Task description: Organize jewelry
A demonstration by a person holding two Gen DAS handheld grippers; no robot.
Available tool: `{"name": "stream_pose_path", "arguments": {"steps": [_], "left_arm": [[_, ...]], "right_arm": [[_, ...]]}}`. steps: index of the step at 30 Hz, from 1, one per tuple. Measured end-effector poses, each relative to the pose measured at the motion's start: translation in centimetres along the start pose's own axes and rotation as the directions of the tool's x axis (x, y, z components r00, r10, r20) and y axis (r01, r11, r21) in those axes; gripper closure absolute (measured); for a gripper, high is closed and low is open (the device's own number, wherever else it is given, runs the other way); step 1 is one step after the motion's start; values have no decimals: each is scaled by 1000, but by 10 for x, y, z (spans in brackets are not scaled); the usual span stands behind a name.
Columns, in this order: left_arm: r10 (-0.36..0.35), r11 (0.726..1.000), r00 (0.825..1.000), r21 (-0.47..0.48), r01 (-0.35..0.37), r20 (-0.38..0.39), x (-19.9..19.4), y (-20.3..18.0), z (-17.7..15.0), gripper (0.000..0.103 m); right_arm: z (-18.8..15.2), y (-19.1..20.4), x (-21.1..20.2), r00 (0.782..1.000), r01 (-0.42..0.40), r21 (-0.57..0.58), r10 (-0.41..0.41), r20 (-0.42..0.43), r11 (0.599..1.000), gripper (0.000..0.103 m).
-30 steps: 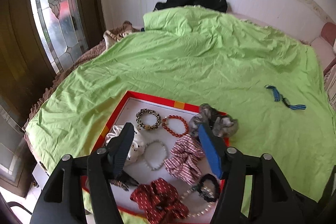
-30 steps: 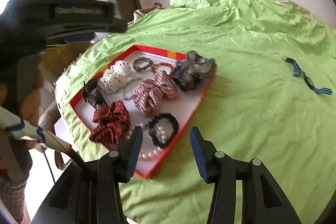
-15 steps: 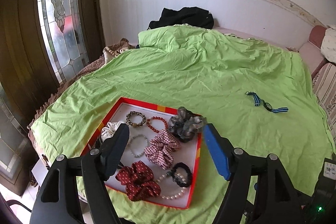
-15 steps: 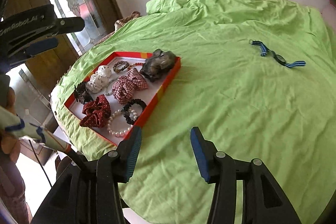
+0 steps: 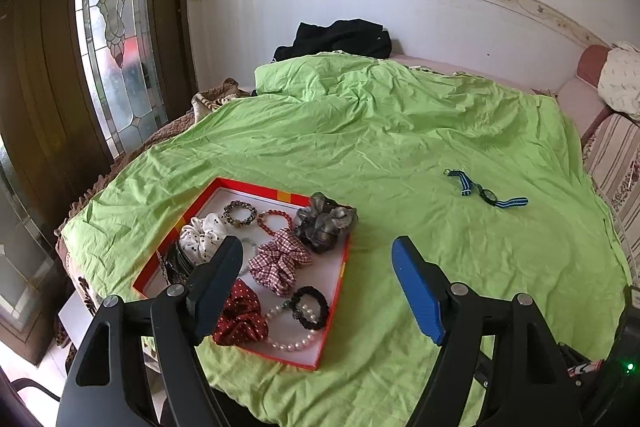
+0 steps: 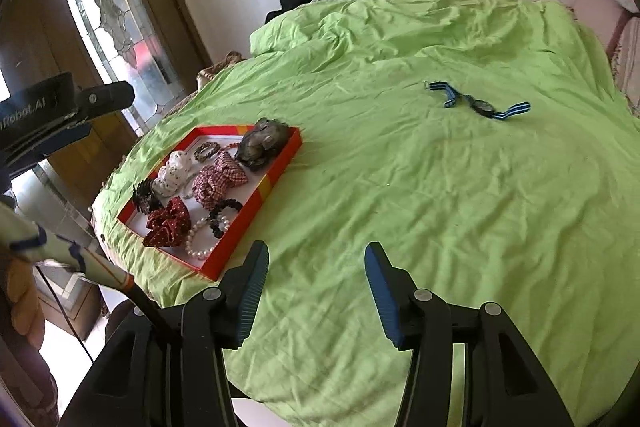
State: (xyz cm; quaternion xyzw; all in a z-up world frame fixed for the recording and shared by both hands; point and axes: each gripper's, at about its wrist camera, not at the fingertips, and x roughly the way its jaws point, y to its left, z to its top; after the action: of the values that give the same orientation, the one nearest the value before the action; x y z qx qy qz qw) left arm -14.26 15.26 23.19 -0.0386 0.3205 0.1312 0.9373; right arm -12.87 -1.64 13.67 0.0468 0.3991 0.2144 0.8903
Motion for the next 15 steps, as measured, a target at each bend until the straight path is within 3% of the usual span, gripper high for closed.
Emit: {"name": "stream_pose_path", "arguments": {"steps": [4, 9, 11, 13, 15], "left_arm": [[9, 1000, 1000, 7, -10, 22, -10, -6, -3, 24], [31, 999, 992, -17, -29, 126, -32, -5, -8, 9], [72, 997, 978, -35, -67, 198, -45, -3, -10, 0], [119, 993, 948, -58, -107, 296, -64, 0, -13, 0], [144, 990, 927, -59, -132, 347, -76, 2, -13, 0]], "right_arm": [[-2, -4, -8, 1000, 7, 10, -7, 14, 1000, 48], [-4, -4, -16, 1000, 16, 14, -16, 27, 1000, 47], [-4, -2, -21, 999, 18, 11, -19, 33, 1000, 47], [-5, 0, -25, 999, 19, 6, -20, 39, 1000, 46], [-6, 4, -29, 999, 24, -1, -24, 46, 1000, 46]]}}
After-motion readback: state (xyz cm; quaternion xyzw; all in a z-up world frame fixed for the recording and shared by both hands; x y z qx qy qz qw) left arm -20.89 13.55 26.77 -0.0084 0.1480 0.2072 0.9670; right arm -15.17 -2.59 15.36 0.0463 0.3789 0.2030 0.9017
